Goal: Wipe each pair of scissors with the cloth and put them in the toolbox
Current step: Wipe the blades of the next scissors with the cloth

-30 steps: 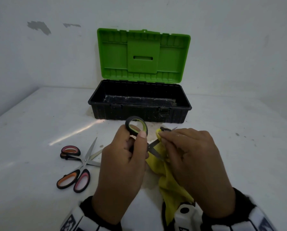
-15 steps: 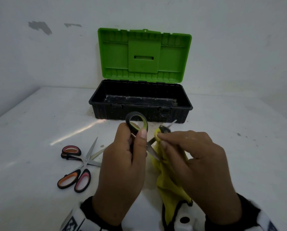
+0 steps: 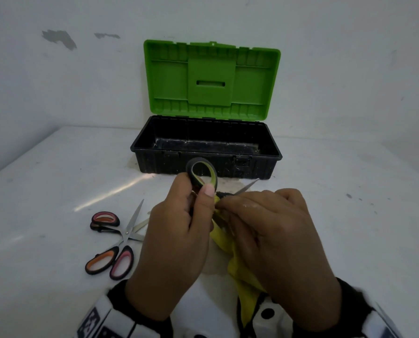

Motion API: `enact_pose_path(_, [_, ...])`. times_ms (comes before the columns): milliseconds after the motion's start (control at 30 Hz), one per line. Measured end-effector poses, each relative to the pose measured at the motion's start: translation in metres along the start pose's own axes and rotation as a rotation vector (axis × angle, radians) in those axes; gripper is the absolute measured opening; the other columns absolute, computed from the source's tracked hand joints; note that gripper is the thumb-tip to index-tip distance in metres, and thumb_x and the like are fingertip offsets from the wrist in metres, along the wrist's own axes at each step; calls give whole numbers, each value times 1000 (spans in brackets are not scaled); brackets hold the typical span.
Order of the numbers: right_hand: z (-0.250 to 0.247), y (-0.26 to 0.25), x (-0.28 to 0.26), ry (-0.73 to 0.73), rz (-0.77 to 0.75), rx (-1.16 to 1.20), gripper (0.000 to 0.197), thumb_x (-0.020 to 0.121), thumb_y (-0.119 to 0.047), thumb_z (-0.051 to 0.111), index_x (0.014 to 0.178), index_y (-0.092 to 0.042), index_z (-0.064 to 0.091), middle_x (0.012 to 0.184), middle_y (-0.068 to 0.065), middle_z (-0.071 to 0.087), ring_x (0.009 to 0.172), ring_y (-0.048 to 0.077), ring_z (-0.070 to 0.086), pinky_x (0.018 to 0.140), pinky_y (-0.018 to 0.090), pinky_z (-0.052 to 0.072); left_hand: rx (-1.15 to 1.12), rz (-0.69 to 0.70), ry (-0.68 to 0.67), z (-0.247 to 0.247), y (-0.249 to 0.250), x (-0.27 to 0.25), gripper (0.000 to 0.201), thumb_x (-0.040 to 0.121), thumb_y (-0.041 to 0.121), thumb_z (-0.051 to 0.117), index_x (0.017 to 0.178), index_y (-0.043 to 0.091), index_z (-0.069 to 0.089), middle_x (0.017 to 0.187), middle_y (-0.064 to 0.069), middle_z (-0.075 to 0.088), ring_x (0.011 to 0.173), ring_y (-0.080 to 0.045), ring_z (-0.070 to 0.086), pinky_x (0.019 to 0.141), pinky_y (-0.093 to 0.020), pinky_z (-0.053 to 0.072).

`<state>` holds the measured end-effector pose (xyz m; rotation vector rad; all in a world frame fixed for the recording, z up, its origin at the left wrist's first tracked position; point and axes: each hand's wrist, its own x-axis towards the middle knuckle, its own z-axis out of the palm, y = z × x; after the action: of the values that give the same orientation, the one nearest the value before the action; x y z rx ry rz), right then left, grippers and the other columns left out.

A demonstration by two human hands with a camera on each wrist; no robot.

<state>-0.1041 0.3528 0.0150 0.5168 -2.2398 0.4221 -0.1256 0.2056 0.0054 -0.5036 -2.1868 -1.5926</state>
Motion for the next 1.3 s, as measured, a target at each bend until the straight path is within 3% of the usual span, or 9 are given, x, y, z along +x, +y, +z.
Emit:
enact_pose_path(200, [-5, 27, 5, -17, 156, 13, 16, 90, -25, 64, 100, -28, 75, 99, -13, 75, 89, 9, 69, 80, 38, 43, 6, -10, -10, -1, 0, 1, 35, 95, 56, 37, 87, 24, 50, 60, -9, 57, 48, -28, 55, 44, -51, 46])
enact_pose_path(333, [-5, 42, 10, -25, 197, 2, 16, 91, -27, 62, 101, -27, 75, 97, -11, 75, 84, 9, 70, 81, 40, 49, -18, -35, -19, 3, 0, 5, 33, 96, 49, 39, 87, 20, 51, 59, -9, 57, 47, -29, 54, 44, -49, 45])
enact_pose_path(467, [-11, 54, 19, 9, 405, 121, 10, 90, -20, 69, 93, -28, 75, 86, -16, 74, 79, -1, 64, 75, 12, 48, -37, -142, -3, 6, -12, 16, 27, 98, 43, 40, 86, 21, 50, 58, 2, 57, 47, -8, 56, 50, -33, 46])
enact_pose_path(567, [-13, 49, 22, 22, 627, 372, 1, 86, -25, 73, 87, -25, 72, 72, -13, 71, 69, -2, 65, 59, 12, 50, -65, -234, 10, 6, -18, 27, 25, 101, 39, 42, 85, 21, 49, 58, 5, 53, 50, -8, 56, 51, -29, 45])
enact_pose_path(633, [-9, 36, 23, -15, 658, 477, 5, 84, -27, 75, 84, -24, 71, 70, -9, 71, 65, 1, 65, 54, 12, 49, -64, -239, 6, 6, -17, 31, 24, 102, 38, 42, 87, 21, 50, 59, 3, 54, 49, -12, 56, 48, -27, 44])
enact_pose_path(767, [12, 11, 21, -62, 613, 550, 8, 86, -26, 73, 79, -26, 69, 72, -9, 70, 69, 5, 66, 59, 16, 52, 19, -97, 7, 13, -5, 29, 24, 100, 41, 40, 91, 22, 52, 63, -4, 60, 51, -19, 58, 49, -38, 51])
enact_pose_path(1000, [22, -1, 18, 7, 589, 566, 14, 91, -25, 67, 78, -20, 64, 71, -8, 64, 69, 9, 59, 58, 14, 47, 161, 122, 52, 14, -4, 19, 24, 101, 45, 36, 90, 26, 47, 59, 6, 55, 53, -11, 57, 43, -24, 45])
enact_pose_path(1133, [19, 3, 21, 11, 644, 599, 14, 90, -28, 69, 78, -21, 64, 74, -6, 67, 70, 9, 64, 61, 20, 53, 223, 189, 59, 14, -3, 17, 25, 100, 45, 34, 93, 25, 48, 64, 6, 59, 56, -11, 60, 48, -29, 47])
enact_pose_path(1300, [14, 10, 24, 60, 697, 588, 15, 89, -27, 70, 76, -21, 65, 73, -5, 69, 67, 7, 64, 56, 13, 48, 283, 255, 66, 13, 1, 16, 25, 100, 46, 33, 92, 25, 46, 57, 8, 48, 49, -10, 50, 41, -21, 40])
